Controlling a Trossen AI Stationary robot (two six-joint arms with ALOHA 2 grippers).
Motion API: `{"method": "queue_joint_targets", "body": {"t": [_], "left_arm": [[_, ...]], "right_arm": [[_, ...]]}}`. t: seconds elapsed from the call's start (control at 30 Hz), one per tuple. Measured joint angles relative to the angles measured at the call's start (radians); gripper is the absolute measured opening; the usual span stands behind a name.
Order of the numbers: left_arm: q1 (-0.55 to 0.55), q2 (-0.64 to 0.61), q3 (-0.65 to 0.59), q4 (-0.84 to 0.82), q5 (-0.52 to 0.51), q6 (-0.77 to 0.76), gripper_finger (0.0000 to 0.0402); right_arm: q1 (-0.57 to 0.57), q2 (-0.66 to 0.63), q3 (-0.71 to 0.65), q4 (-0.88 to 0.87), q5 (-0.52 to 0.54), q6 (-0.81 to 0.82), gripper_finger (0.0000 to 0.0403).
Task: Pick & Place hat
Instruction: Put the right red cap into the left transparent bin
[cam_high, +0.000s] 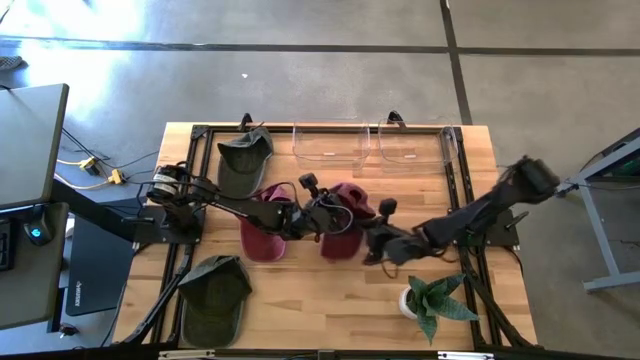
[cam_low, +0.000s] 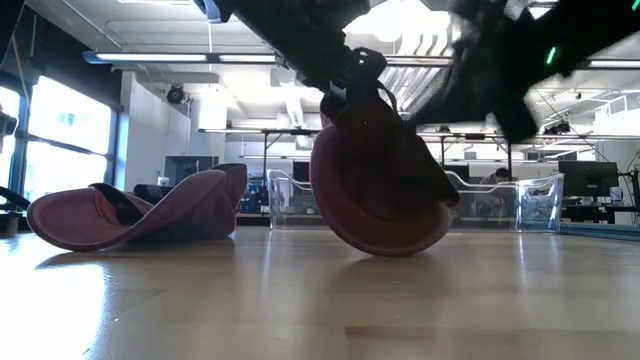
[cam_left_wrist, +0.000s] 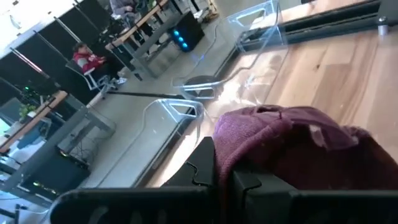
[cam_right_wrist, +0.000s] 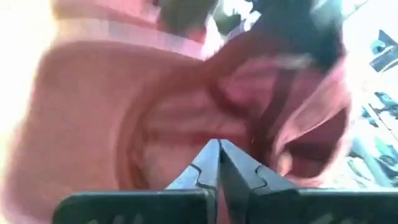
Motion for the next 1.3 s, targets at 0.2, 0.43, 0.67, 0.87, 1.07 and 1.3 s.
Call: {"method": "queue_joint_targets", "body": {"t": [0.2,0.43,0.67,0.87,1.07,1.3], "left_arm": [[-0.001,-0.026,0.001,0.04,0.004,0.076,0.0001],[-0.043,-0.023,0.0,0.129,0.009,0.294,0.0001],[-0.109,-0.023,0.0,0.261,-0.048,0.461,0.0001],[-0.113,-0.023,0.0,0.325,-0.156,0.523,0.0001],[-0.168,-0.038,0.021,0.387,-0.164,0.519,0.0001],[-0.185,-0.04,0.069,0.316,-0.281,0.404,0.0001]], "right_arm": [[0.071,-0.208,0.0,-0.033,-0.039,0.075,0.0051],[0.182,-0.407,0.0,-0.242,0.124,0.217,0.013],[0.183,-0.516,0.0,-0.582,0.09,0.54,0.019],[0.15,-0.461,0.0,-0.585,-0.074,0.513,0.0198],[0.139,-0.411,0.0,-0.528,-0.077,0.375,0.0182],[0.139,-0.44,0.0,-0.526,-0.071,0.383,0.0167]]}}
